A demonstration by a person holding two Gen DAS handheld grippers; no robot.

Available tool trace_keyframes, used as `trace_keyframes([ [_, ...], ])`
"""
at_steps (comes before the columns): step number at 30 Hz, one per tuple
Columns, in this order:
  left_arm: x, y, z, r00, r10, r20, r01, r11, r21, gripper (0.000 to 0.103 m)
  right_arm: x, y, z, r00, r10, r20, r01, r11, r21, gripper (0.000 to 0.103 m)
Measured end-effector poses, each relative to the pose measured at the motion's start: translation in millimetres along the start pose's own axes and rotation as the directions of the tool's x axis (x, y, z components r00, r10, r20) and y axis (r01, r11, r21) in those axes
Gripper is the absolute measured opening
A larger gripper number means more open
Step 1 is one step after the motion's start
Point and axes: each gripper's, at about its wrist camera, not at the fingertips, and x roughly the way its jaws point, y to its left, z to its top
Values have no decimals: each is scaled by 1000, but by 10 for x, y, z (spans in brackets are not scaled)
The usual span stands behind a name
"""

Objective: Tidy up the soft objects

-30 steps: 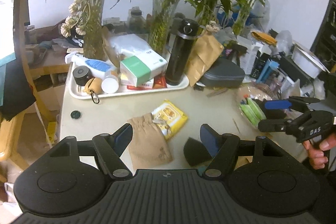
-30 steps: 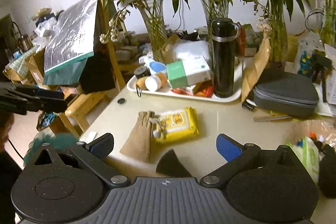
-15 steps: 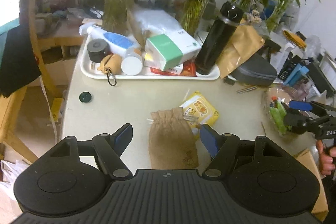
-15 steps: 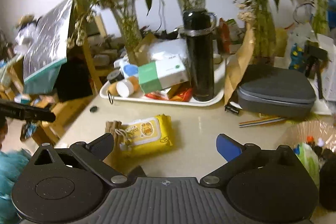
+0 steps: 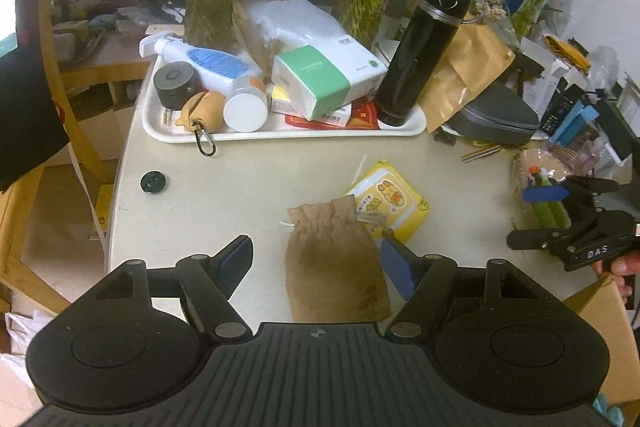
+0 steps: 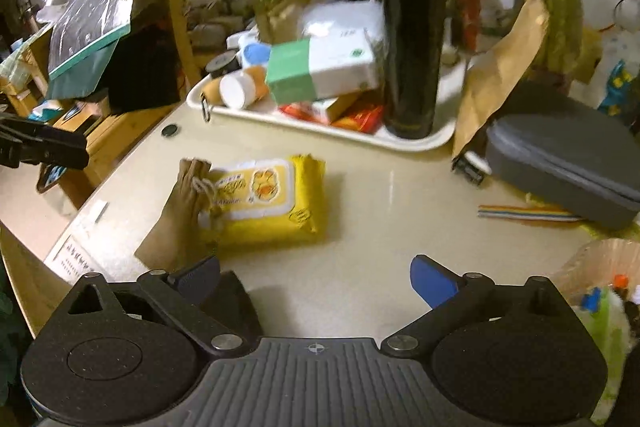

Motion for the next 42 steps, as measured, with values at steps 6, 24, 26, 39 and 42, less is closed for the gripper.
trace_keyframes([
  [6, -2, -8, 0, 1000, 11, 0, -11, 1000, 1, 70, 96, 34, 24, 998, 50, -45, -51, 999, -12, 93],
  [24, -128, -3, 25, 995, 96, 5, -96, 995, -5, 70, 361, 3, 63, 960, 230, -158, -234, 972, -11, 92],
  [26, -156, 4, 53, 995, 96, 16, -96, 995, -12, 70, 434, 25, 54, 943, 268, -197, -277, 960, -23, 92],
  [39, -197, -10, 92, 995, 103, 7, -103, 994, -36, 70, 742, 269, 13, 886, 274, -374, -348, 926, -146, 82],
  [42, -206, -10, 95, 995, 104, 7, -104, 994, -38, 70, 758, 295, 13, 878, 269, -395, -354, 921, -161, 81],
])
